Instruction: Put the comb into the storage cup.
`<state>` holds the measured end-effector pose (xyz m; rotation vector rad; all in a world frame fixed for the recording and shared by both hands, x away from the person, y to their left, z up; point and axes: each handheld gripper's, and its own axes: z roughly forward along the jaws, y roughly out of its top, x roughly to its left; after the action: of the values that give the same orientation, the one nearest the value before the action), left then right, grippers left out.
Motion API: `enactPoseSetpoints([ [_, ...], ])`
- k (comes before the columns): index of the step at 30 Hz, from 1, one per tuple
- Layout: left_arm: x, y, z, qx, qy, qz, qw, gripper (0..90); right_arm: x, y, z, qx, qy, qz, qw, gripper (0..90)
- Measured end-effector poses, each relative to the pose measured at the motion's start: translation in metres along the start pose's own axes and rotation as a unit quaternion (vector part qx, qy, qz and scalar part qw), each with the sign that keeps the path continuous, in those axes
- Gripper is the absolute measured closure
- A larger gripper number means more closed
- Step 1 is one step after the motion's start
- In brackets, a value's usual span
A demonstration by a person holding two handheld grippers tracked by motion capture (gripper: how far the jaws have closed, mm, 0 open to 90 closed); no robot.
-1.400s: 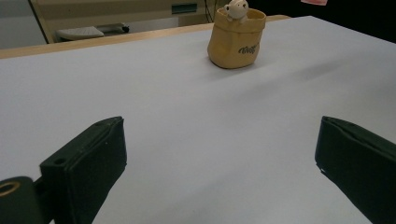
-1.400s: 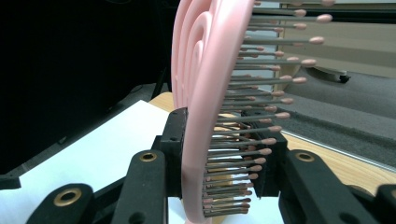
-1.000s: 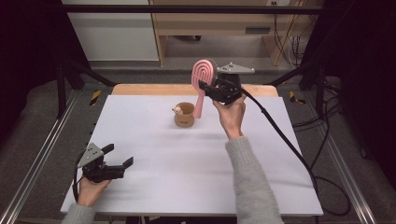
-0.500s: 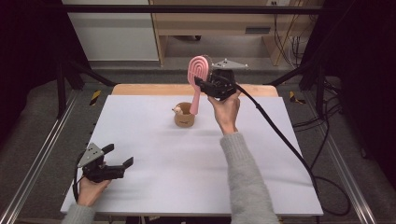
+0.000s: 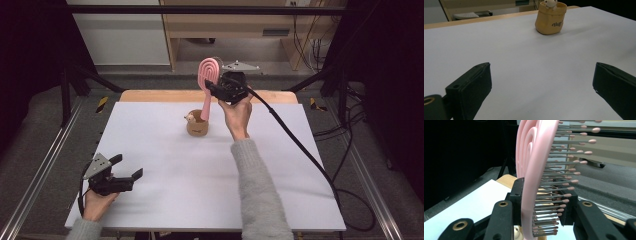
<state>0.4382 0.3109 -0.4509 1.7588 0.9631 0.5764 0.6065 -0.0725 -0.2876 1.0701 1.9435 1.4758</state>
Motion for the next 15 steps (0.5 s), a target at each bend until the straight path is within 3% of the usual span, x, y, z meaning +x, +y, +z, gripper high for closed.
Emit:
enactPoseSetpoints([
  [15,0.001,0.000,0.000,0.000,0.000,-0.002,1.0000,2.0,-0.002,-0.002,0.017,0.004,-0.004,0.008,1.0000,64.1],
])
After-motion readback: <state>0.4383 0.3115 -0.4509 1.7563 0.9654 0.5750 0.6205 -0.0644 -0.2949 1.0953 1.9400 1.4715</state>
